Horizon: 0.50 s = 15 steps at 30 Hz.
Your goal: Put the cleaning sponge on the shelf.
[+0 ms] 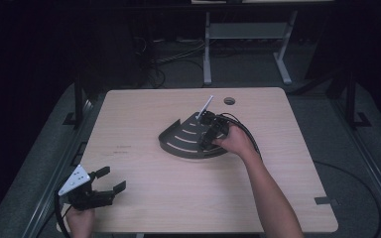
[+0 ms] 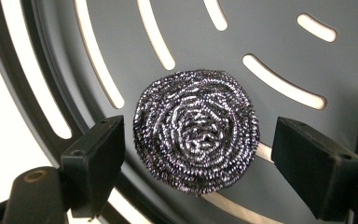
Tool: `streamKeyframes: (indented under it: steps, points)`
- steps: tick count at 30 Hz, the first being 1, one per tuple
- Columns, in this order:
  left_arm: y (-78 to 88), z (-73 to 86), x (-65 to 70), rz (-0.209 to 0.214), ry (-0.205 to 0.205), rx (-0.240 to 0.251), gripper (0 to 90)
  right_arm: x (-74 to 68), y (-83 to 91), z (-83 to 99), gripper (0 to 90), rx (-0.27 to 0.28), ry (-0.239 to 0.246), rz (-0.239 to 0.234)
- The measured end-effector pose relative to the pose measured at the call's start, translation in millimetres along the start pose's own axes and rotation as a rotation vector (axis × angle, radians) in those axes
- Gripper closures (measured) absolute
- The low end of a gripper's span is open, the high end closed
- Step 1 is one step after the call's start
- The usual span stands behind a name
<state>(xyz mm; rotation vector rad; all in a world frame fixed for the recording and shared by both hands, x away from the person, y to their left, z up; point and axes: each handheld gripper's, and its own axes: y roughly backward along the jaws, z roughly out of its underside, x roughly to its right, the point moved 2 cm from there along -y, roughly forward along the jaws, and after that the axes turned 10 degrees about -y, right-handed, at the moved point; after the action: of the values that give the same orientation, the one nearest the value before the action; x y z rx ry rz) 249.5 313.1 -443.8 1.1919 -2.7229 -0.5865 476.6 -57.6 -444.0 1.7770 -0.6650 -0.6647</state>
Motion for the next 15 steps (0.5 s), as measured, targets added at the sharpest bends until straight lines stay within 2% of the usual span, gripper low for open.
streamKeyframes:
  steps: [15]
  points:
    - [-0.7, -0.5, 0.8, 0.005, -0.007, 0.002, 13.7, -5.4, 20.6, 4.9, 16.9, 0.034, 0.018, 0.006]
